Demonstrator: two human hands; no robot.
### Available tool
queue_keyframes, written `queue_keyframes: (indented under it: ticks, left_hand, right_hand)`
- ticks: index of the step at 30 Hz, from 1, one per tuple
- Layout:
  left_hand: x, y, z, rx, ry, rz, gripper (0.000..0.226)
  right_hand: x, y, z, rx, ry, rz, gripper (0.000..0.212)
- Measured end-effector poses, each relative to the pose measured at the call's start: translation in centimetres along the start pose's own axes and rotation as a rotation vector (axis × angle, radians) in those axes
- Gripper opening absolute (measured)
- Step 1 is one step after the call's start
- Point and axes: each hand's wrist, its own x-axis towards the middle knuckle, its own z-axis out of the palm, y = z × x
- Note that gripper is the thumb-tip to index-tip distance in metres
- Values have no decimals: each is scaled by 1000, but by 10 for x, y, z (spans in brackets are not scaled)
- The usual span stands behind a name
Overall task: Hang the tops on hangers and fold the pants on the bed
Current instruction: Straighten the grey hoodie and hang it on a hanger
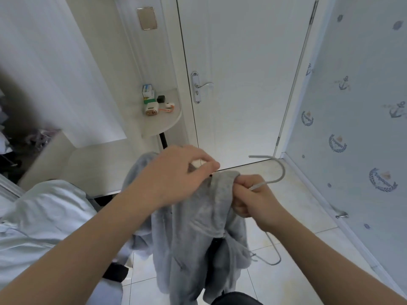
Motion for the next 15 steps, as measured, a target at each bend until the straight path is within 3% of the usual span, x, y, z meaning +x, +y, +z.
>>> queue_keyframes:
  ticks: [3, 6, 9, 12, 15]
  left_hand:
    - [-16, -13, -1, 533, -62, 110, 63]
    - [-21, -17, 3, 747, 102, 273, 49]
    - [-20, -19, 7, 672, 212, 408, 45]
    - [-23, -5, 19, 569, 154, 315, 46]
    - [-26, 5, 37, 514, 128, 319, 19]
  right_hand:
    - [2, -12, -13, -109, -31, -50, 35]
    - [4, -17, -15, -197, -85, -107, 26]
    - [9, -22, -17, -145, -20, -197, 32]
    - [12, -22, -13, -196, 121, -293, 34]
    - [15, -18, -3, -257, 167, -312, 36]
